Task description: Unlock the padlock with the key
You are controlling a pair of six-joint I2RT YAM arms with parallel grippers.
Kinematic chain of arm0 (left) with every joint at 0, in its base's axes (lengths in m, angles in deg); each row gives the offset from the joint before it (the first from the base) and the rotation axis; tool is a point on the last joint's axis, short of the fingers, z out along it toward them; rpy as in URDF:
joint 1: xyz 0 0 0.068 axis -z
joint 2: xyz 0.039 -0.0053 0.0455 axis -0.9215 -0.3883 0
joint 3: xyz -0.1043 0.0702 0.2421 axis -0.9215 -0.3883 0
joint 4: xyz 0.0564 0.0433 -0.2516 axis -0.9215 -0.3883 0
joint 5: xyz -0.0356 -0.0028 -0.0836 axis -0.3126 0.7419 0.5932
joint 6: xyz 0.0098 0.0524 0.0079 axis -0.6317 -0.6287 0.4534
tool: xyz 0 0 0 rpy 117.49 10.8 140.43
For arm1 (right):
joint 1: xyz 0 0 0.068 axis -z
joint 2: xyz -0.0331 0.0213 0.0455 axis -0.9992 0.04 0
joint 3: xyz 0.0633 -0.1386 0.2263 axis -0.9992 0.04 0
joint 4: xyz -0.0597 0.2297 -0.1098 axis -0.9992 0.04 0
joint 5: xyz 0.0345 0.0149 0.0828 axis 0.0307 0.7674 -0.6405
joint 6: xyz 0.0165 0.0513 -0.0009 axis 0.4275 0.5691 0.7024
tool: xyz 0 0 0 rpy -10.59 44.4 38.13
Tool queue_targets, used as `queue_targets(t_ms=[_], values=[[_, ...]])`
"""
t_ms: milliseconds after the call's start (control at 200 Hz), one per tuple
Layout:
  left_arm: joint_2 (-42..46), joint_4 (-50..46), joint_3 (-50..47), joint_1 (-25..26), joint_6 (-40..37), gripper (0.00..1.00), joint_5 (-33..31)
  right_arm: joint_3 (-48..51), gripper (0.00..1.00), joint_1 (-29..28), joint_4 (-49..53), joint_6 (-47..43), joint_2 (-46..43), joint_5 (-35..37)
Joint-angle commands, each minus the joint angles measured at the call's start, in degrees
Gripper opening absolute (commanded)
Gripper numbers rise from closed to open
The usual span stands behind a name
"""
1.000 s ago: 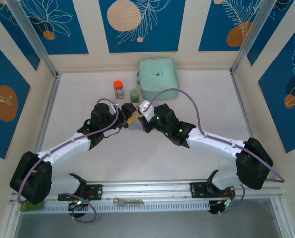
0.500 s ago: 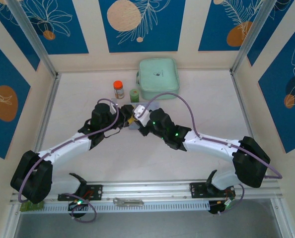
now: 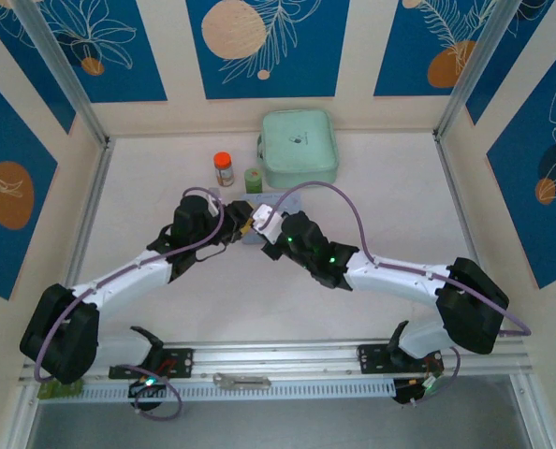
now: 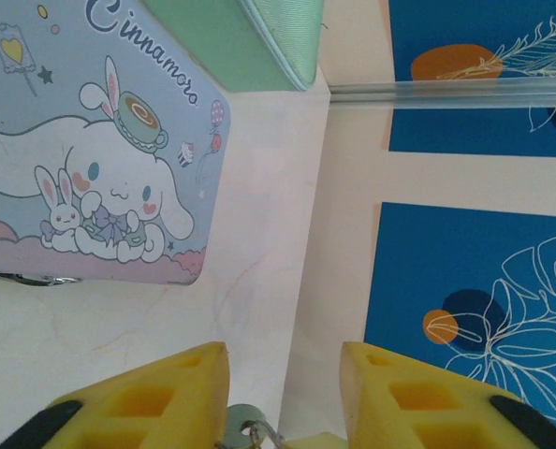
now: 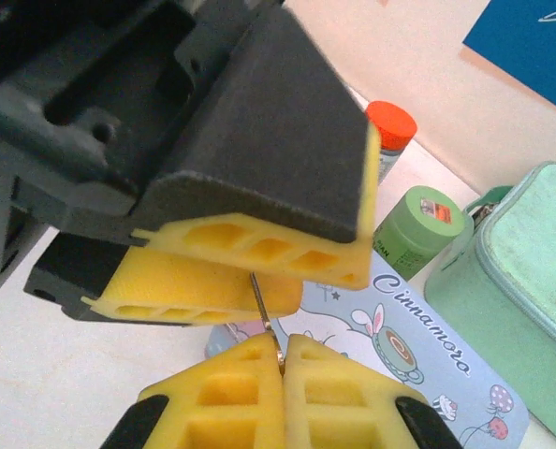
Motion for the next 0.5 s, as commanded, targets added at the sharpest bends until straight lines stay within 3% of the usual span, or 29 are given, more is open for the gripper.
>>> queue_targets(t_ms=[0,295,405,495], values=[[-0.36,1.14,1.90,0.35,-0.74,0.25,0.19,0.67,0.00,-1.56,-1.28,-1.21,-0.01,0.87],[-0.47,-0.61,2.66,0.31,-2.52,0.00,-0.76,1.23,0.00,-2.41,-1.75,-1.37,-0.51,0.71],[-0.29,-0.96,2.74,0.10,-4.11,0.00,-1.89,1.39,0.00,-2.52,-1.70,-0.52,-1.62,-0.41],[-0.36,-1.23,3.03,-0.15,-6.34,0.00,-2.57,0.72,0.20,-2.46,0.09,2.48,-3.08,-1.49]])
